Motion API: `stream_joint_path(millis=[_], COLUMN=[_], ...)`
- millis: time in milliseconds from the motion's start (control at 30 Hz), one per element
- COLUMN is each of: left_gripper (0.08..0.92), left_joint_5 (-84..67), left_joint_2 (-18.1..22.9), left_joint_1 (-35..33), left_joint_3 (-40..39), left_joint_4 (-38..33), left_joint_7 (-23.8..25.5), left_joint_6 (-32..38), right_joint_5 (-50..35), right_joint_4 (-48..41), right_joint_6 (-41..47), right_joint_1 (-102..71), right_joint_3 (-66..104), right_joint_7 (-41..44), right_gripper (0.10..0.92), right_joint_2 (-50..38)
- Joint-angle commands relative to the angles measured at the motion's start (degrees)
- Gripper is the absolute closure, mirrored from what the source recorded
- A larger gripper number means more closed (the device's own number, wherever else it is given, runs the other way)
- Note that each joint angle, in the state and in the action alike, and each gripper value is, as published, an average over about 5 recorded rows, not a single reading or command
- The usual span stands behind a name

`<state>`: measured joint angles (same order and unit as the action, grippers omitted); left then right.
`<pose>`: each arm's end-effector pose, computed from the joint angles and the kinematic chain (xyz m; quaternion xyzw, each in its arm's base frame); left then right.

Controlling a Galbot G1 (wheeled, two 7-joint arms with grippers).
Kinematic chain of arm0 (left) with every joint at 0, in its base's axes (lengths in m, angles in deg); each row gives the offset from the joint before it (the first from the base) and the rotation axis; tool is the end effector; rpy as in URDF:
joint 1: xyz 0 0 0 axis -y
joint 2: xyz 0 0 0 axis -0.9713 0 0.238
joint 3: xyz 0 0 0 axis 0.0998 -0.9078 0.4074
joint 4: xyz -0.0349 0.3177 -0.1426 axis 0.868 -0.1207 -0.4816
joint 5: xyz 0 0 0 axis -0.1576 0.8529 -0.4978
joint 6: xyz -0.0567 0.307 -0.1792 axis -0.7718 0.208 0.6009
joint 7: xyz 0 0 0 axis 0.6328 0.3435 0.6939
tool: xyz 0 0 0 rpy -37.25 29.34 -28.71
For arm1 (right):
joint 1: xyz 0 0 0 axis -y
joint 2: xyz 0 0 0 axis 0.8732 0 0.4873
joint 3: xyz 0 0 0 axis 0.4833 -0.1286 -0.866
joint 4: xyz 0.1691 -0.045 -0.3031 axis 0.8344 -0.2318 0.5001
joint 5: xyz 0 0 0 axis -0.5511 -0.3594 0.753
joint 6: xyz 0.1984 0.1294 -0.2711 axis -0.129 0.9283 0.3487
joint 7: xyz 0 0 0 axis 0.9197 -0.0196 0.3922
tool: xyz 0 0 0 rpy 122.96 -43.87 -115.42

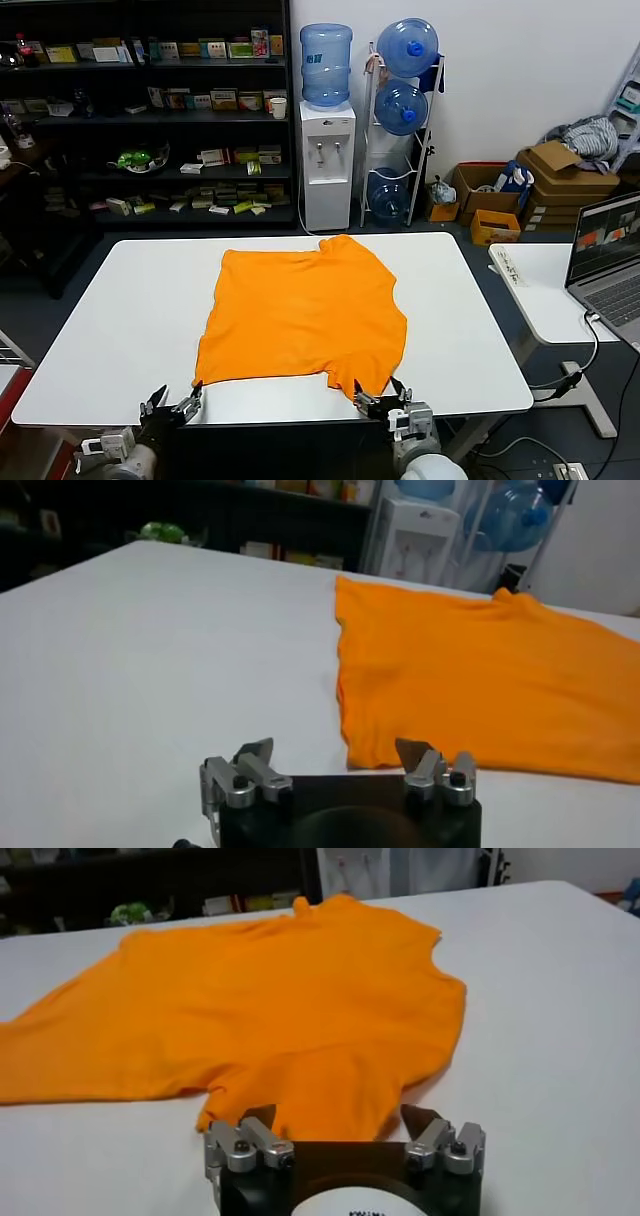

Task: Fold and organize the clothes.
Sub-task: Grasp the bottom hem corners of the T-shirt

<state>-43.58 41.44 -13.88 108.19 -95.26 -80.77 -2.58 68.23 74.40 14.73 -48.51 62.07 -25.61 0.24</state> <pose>0.1969 0.1187 -0.3822 0.0101 -0.9675 0.0782 0.2404 0.2290 0.0535 -0.3704 0.0915 -0.9489 -0.0405 0.2991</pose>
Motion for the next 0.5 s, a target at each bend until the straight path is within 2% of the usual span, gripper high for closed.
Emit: stream_joint_path(millis=[33, 167, 500], left_gripper=[0.185, 0.259, 0.545], left_joint_5=[-0.9, -0.79, -0.29], left_joint_2=[-0.02, 0.33, 1.51], left_joint_1=[4.3, 4.38, 3.38], left_joint_3=[-1.84, -2.32, -2.84], left_joint_4=[3.99, 3.95, 3.07], left_joint_7=[0.09, -0.02, -0.93], left_joint_6=[-1.08, -1.2, -0.26], right_joint_5=[1.71, 2.95, 3.01], right_joint_4=[-1.0, 0.08, 2.78], right_joint_6=[0.49, -0.51, -3.28], right_joint_1=[0.91, -0.09, -2.82], right_joint_3=[-1.11, -0.99, -0.63], right_joint_7=[-0.07, 0.1, -0.2], right_gripper=[0.356, 0.477, 0.763], right_joint_2=[0.89, 0.81, -0.38])
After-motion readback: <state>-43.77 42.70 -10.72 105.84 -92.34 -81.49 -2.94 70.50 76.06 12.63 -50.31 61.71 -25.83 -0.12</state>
